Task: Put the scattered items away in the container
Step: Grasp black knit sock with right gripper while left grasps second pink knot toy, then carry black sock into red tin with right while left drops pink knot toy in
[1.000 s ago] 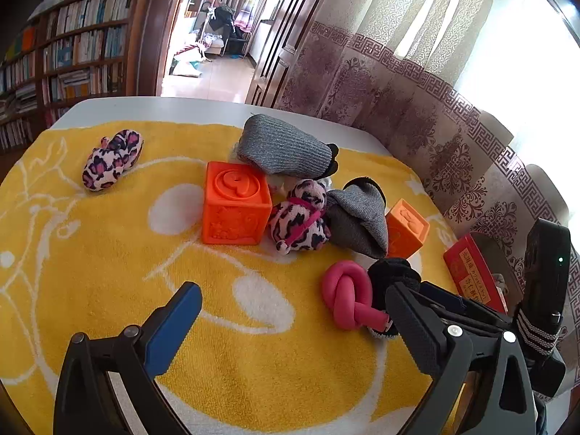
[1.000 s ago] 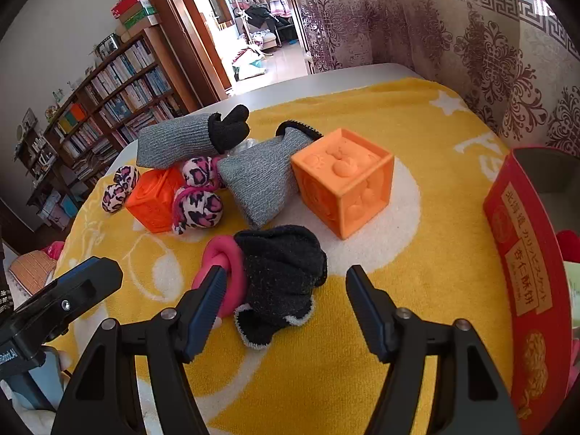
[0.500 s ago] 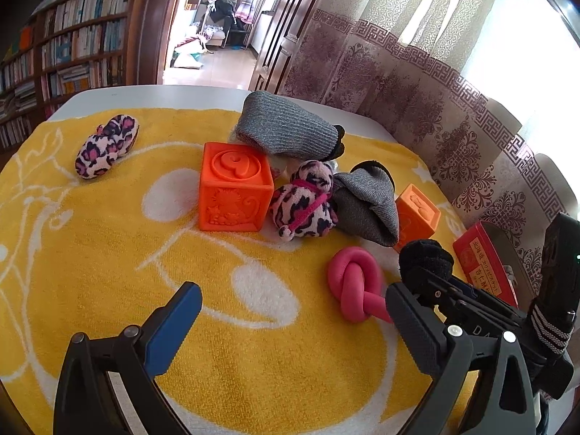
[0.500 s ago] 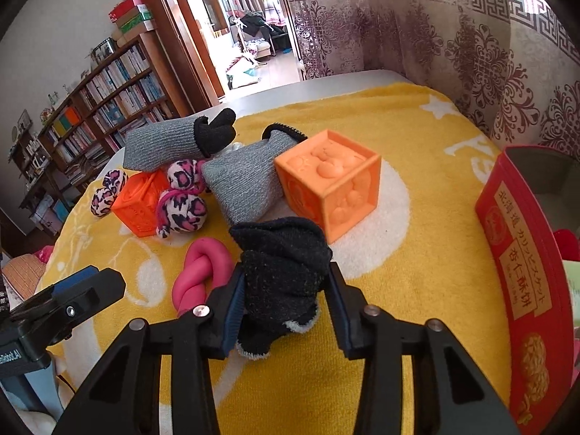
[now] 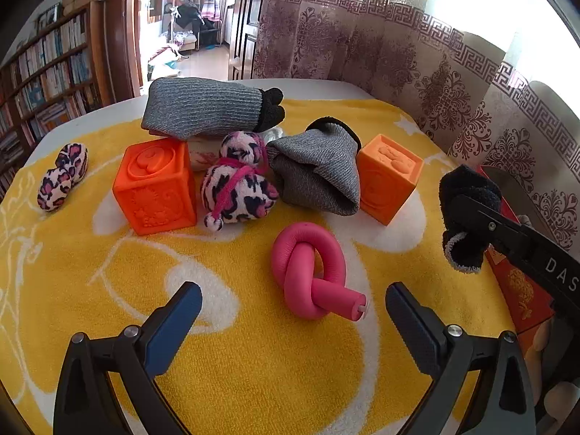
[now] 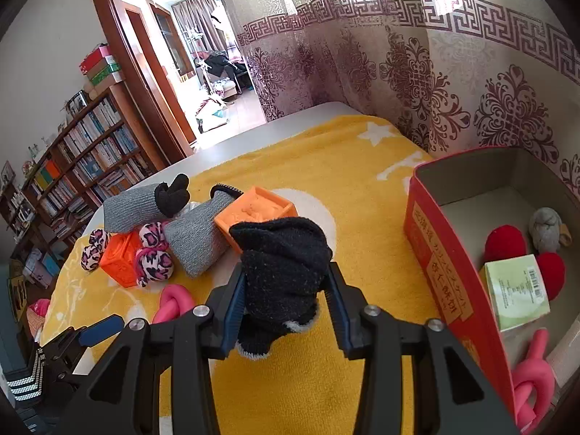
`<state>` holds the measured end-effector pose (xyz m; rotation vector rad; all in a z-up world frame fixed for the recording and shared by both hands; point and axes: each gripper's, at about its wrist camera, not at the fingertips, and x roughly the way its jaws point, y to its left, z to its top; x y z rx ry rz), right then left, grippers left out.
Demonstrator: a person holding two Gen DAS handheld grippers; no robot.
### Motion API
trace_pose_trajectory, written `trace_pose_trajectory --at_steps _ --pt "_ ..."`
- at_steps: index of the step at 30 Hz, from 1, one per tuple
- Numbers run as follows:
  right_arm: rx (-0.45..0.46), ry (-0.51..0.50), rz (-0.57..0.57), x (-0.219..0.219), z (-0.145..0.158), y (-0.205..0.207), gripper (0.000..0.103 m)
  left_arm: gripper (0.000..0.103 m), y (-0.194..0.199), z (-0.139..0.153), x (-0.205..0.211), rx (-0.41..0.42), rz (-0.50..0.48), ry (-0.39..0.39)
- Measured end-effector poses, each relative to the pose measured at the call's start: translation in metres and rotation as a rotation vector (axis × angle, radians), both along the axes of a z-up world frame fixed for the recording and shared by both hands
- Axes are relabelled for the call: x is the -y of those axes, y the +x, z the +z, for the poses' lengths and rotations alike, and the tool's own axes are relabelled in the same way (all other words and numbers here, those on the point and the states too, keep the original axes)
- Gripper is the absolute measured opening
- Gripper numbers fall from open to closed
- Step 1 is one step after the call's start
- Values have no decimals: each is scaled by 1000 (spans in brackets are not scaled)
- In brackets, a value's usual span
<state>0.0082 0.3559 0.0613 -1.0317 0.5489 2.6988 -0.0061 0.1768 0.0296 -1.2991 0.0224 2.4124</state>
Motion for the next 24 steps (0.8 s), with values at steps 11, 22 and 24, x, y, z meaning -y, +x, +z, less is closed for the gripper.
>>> trace_pose_trajectory --at_steps 11,22,24 --pt "-7 16 -1 3 0 1 46 68 -12 -16 -24 -33 -24 -89" --pt "-13 29 -3 7 -3 3 46 49 -9 2 3 -53 4 37" --pt "-19 29 0 7 -2 3 46 49 -7 8 7 -66 8 55"
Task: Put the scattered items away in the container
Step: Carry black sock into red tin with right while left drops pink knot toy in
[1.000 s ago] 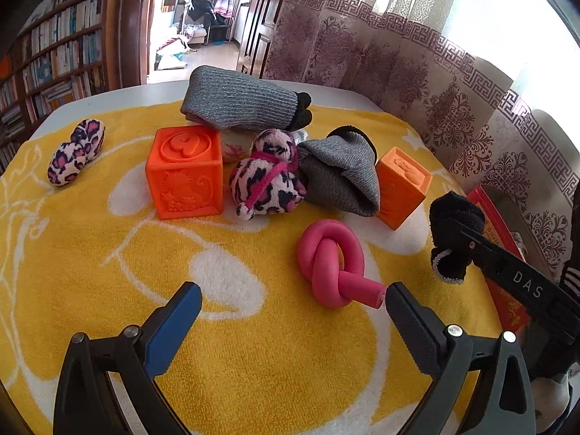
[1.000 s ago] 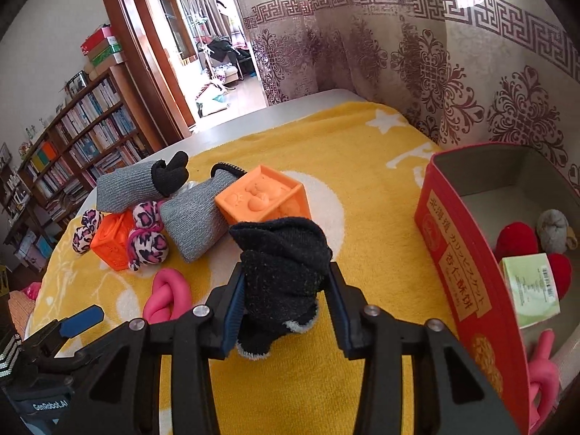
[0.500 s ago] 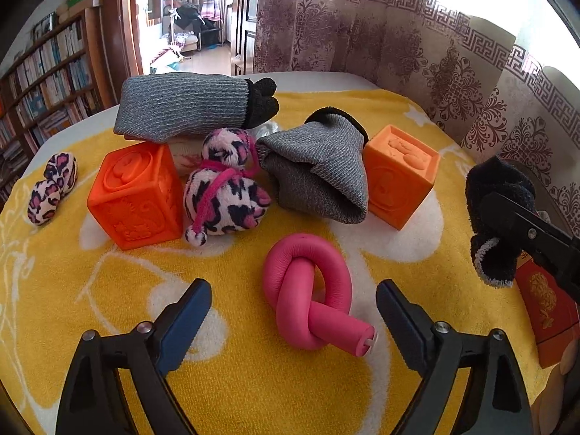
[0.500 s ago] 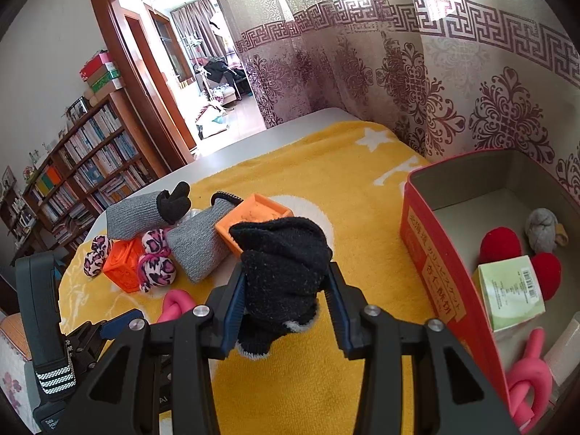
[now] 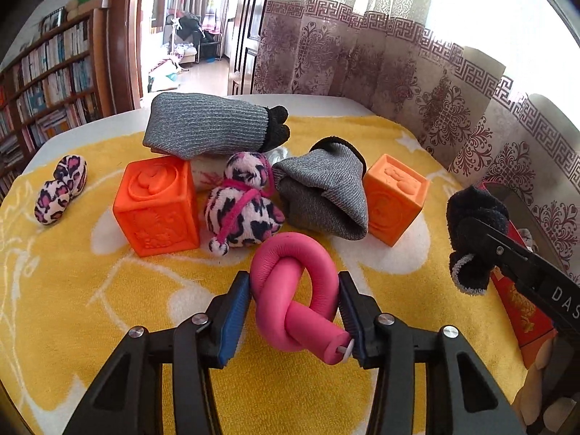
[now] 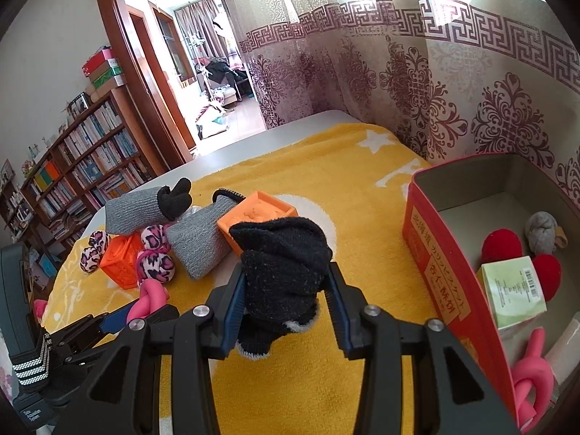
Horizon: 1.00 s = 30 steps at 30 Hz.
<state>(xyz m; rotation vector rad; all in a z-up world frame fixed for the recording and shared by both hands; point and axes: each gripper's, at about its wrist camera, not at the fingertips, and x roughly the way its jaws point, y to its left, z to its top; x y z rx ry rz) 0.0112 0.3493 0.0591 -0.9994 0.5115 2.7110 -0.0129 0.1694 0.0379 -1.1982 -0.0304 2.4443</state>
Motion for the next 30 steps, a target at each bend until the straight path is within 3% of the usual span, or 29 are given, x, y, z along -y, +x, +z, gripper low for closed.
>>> trace_pose_trajectory --at_steps 17,23,30 --pt "-36 0 -20 -1 7 8 46 49 14 21 -4 -47 -45 56" --pt "-81 28 -83 -16 28 42 46 49 20 26 -7 -59 -67 65" --pt "-92 44 -207 -66 41 90 46 49 29 29 -21 -64 -105 57"
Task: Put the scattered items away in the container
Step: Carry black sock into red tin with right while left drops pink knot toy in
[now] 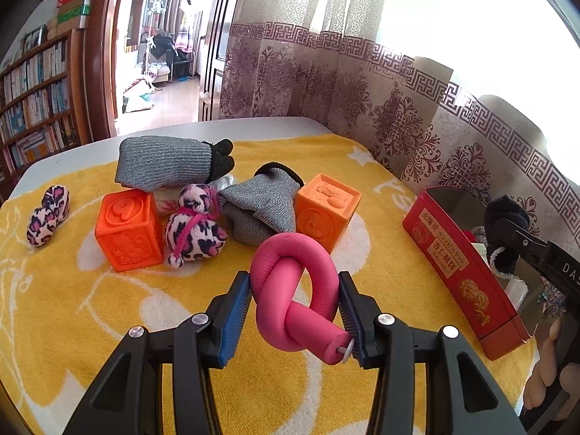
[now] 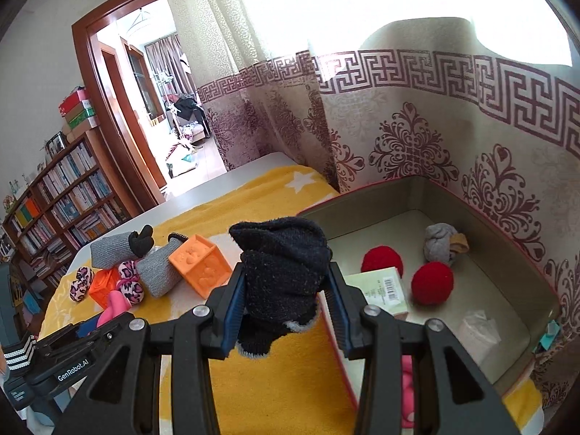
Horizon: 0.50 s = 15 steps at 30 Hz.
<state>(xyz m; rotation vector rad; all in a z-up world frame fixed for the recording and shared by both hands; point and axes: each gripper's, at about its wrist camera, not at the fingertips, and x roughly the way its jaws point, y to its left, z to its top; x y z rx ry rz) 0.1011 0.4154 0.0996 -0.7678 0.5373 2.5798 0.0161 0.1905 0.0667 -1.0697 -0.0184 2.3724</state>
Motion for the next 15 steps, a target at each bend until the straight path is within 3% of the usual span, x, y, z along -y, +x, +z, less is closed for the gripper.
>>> trace_pose_trajectory --at_steps 15 --pt "19 9 -250 -85 1 70 46 49 43 20 -83 -24 -208 -32"
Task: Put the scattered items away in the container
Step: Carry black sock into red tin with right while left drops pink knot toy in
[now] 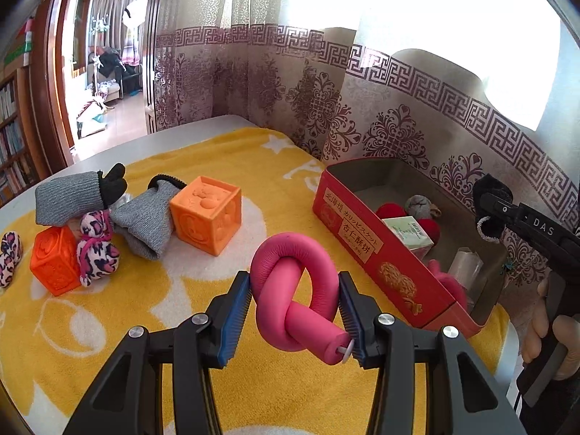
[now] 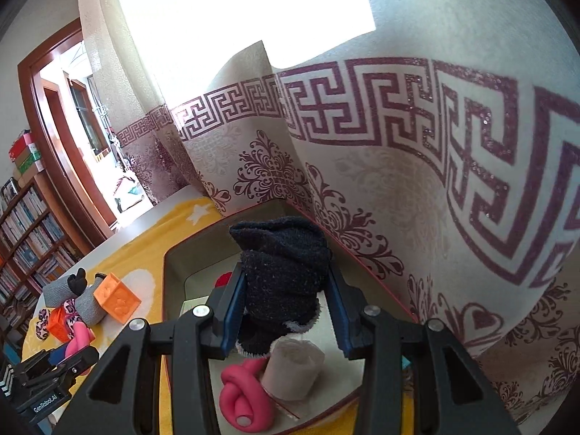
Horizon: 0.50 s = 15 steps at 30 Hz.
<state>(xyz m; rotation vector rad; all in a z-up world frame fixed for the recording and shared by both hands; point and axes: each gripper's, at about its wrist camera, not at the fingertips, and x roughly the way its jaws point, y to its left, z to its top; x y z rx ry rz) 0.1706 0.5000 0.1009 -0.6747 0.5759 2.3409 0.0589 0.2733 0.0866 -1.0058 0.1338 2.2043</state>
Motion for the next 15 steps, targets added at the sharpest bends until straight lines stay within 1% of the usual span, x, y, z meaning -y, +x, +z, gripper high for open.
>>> trace_pose_trajectory --at_steps 2,5,9,10,11,13,15 --pt "11 -5 -25 -5 -5 1 48 49 3 3 -8 -6 -17 -2" --pt "40 3 -57 -6 -14 -1 48 49 6 6 -17 -6 -36 5" --pt "49 4 -49 -5 -16 -4 50 49 8 10 -30 3 -63 16" --pt "43 1 -43 -5 -14 -4 55 49 8 11 -35 7 -73 20" --pt "36 -4 -38 -5 -13 -3 64 49 9 12 -39 8 -83 23" --pt "10 0 -50 -5 -8 2 74 49 13 15 -49 -1 -107 25" --pt "-5 8 -67 -6 -4 7 75 49 18 19 -60 -9 -134 27"
